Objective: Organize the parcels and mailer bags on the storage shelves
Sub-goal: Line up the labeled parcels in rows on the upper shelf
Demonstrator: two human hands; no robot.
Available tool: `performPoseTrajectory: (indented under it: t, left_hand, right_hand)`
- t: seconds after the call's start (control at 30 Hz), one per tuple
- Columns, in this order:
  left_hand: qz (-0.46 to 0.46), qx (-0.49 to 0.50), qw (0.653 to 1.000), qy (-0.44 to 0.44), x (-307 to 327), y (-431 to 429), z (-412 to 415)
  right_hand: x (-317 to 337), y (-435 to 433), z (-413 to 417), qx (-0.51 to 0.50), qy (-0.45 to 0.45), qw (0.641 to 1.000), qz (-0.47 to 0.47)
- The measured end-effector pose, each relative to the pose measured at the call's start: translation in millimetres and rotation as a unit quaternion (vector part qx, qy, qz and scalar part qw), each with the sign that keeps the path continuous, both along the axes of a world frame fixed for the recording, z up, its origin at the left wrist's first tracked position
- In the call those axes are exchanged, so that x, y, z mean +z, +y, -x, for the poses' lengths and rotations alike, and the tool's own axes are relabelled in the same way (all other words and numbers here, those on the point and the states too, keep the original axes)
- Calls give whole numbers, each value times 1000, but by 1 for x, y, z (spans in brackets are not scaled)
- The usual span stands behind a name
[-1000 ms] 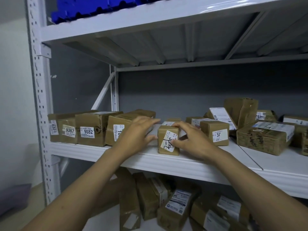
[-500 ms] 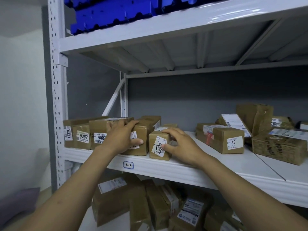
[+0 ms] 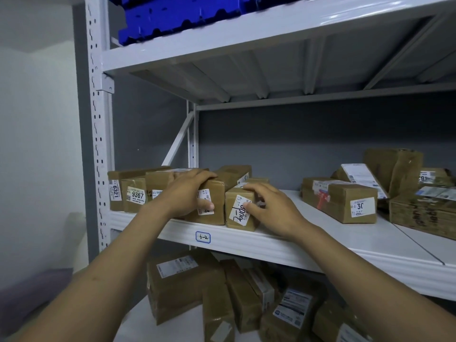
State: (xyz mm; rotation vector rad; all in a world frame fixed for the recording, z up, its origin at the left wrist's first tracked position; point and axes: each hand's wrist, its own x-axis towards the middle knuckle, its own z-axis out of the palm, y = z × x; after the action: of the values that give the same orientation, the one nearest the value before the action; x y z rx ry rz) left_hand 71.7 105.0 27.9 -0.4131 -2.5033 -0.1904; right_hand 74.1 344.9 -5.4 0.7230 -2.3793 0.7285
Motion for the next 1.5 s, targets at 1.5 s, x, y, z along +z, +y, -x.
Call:
performPoseTrajectory:
  t: [1.5]
  left_hand:
    - [-83, 25, 996, -31, -13, 367, 48]
  right_hand:
    - [-1, 284, -43, -290, 22, 928, -233]
